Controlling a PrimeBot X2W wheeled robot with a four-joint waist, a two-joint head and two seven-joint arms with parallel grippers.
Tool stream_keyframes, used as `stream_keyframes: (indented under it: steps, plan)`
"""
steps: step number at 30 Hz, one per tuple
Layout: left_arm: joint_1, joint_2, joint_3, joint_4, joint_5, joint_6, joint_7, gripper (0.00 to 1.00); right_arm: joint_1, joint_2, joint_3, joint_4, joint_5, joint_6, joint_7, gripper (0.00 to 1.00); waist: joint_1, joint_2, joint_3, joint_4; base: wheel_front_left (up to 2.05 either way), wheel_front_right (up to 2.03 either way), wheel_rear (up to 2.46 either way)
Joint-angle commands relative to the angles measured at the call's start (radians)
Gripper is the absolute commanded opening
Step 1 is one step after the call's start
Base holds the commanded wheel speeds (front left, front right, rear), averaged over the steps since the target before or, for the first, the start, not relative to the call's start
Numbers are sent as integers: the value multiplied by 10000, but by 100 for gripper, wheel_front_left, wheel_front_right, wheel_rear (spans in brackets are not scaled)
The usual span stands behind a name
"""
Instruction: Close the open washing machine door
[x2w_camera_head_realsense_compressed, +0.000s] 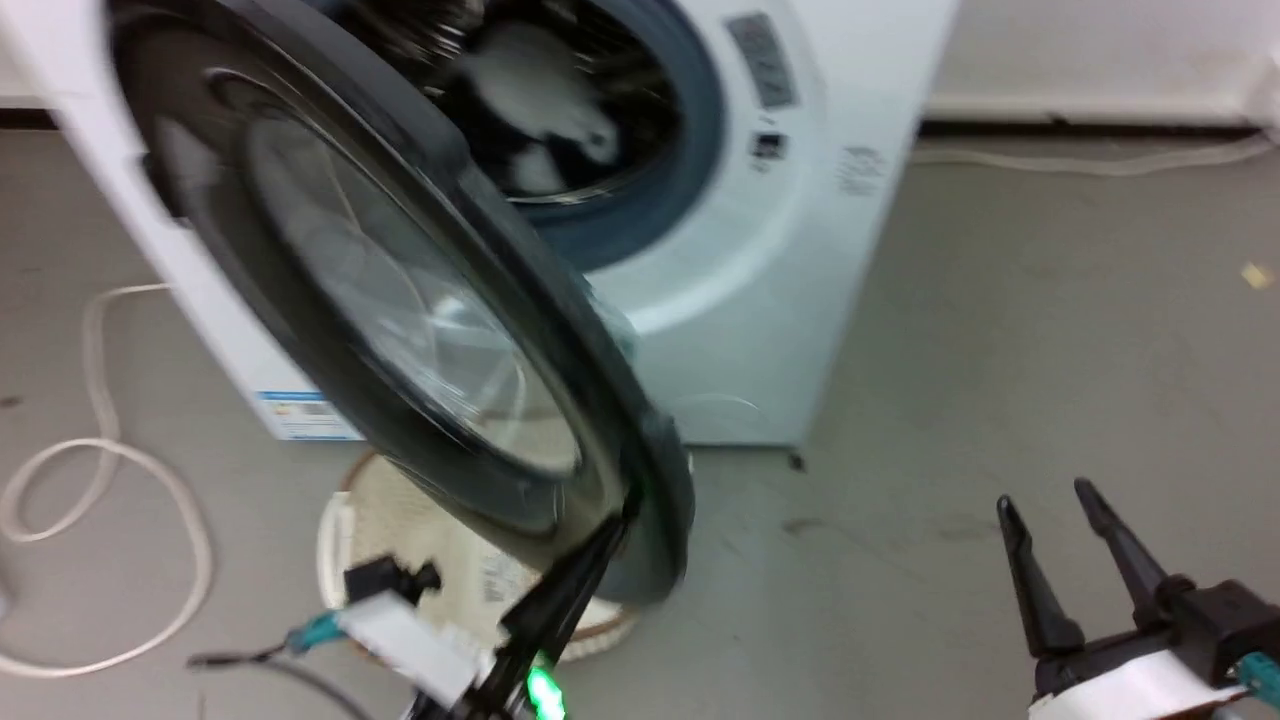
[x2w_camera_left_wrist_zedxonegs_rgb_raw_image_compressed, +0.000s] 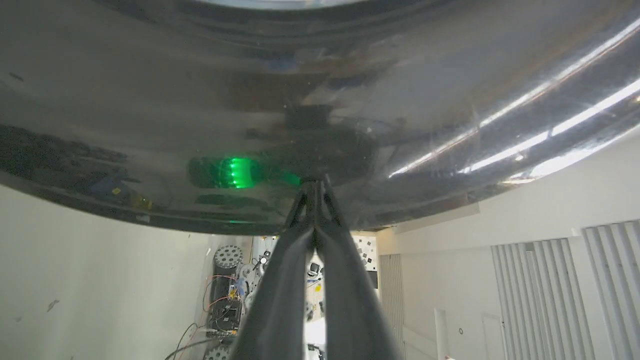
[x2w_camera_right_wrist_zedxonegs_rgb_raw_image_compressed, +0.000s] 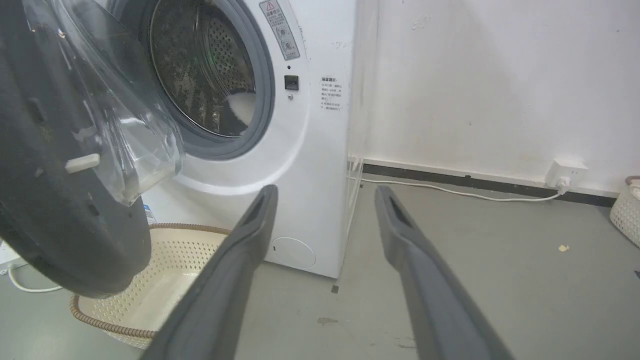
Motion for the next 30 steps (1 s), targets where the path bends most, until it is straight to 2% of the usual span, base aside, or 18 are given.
stream_keyframes:
  steps: [1, 7, 12, 19, 23, 25, 26, 27, 28, 29, 30]
  plan:
    - [-523, -6, -273, 197, -92, -104, -342, 0, -217, -72, -17, -29, 105, 8, -42, 100, -1, -1, 791, -911, 0, 0, 0]
    - [-2594, -6, -749, 1583, -350, -193, -2802, 0, -595, -66, 32, 31, 417, 8, -42, 100, -1, -1, 1475, -1839, 0, 0, 0]
    - [-4251, -6, -868, 2547, -294, -200, -4777, 0, -784, 20, 127, 122, 555, 8, -43, 100, -1, -1, 1726, -2222, 0, 0, 0]
    - [-5243, -6, -1195, 3235, -422, -201, -5705, 0, -882, 103, 160, 187, 543, 8, -43, 100, -1, -1, 1601, -2164, 0, 0, 0]
    - [-5013, -6, -1219, 3156, -204, -202, -5840, 0, -824, 76, 171, 100, 553, 8, -43, 100, -1, -1, 1374, -1941, 0, 0, 0]
    - [-4414, 96, -1234, 2865, 486, -202, -5959, 0, -664, 7, 197, -48, 562, 8, -43, 100, -1, -1, 1053, -1605, 0, 0, 0]
    - [-4414, 96, -1234, 2865, 486, -202, -5959, 0, -664, 7, 197, -48, 562, 8, -43, 100, -1, -1, 1053, -1605, 0, 0, 0]
    - [-3864, 334, -1355, 2537, 1152, -202, -6154, 86, -503, -41, 176, -166, 546, 8, -43, 100, -1, -1, 785, -1318, 0, 0, 0]
    - [-3864, 334, -1355, 2537, 1152, -202, -6154, 86, -503, -41, 176, -166, 546, 8, -43, 100, -1, -1, 785, -1318, 0, 0, 0]
    - [-3564, 479, -1422, 2338, 1488, -202, -6274, 100, -411, -62, 153, -226, 538, 8, -43, 100, -1, -1, 650, -1154, 0, 0, 0]
    - [-2970, 841, -1534, 1911, 2263, -202, -6558, 100, -234, -108, 122, -347, 537, 8, -43, 100, -1, -1, 403, -797, 0, 0, 0]
